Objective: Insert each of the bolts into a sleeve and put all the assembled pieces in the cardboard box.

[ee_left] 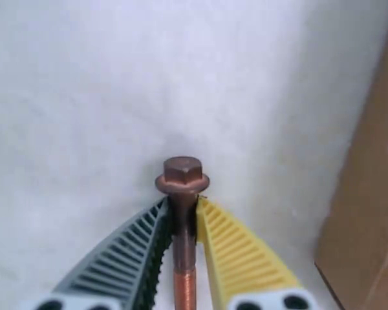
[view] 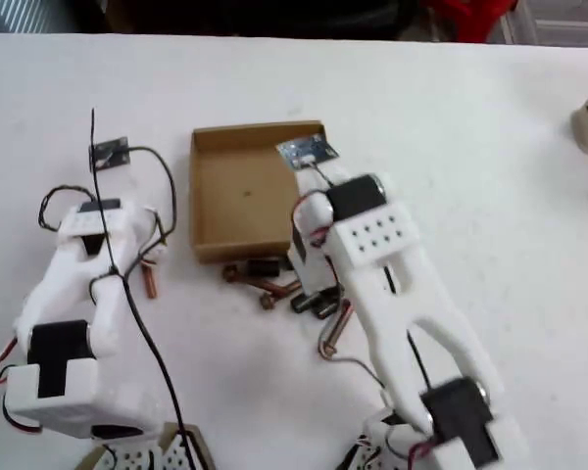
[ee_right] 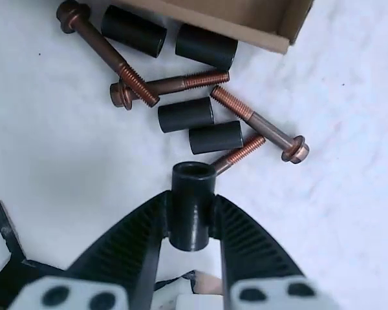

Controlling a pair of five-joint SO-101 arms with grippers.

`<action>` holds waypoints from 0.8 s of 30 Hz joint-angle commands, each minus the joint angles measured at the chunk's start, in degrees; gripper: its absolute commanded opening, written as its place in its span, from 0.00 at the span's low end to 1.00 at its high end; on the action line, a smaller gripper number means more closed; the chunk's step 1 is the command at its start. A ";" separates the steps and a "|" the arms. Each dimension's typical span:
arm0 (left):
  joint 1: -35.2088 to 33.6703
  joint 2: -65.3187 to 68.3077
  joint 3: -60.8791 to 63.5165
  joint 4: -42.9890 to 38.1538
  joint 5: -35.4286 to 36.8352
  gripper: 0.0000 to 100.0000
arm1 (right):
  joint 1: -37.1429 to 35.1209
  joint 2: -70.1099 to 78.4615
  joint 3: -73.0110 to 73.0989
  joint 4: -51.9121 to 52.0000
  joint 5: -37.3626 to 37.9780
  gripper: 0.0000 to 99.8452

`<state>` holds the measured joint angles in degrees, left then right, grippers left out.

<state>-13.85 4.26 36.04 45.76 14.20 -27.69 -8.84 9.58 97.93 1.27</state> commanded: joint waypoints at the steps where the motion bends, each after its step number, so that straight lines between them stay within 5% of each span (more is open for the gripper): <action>1: -0.84 -0.31 -2.73 -0.62 -0.53 0.02 | 0.13 8.75 -7.82 3.12 0.18 0.02; 12: -0.84 -0.31 -2.73 -0.70 -0.53 0.02 | -0.92 22.64 -10.81 0.92 0.35 0.02; 24: -0.92 -0.31 -2.81 -0.70 -0.53 0.02 | -5.14 1.19 29.01 -52.44 -0.18 0.02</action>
<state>-13.85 4.26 36.04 45.76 14.20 -32.18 0.57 29.36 58.99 1.36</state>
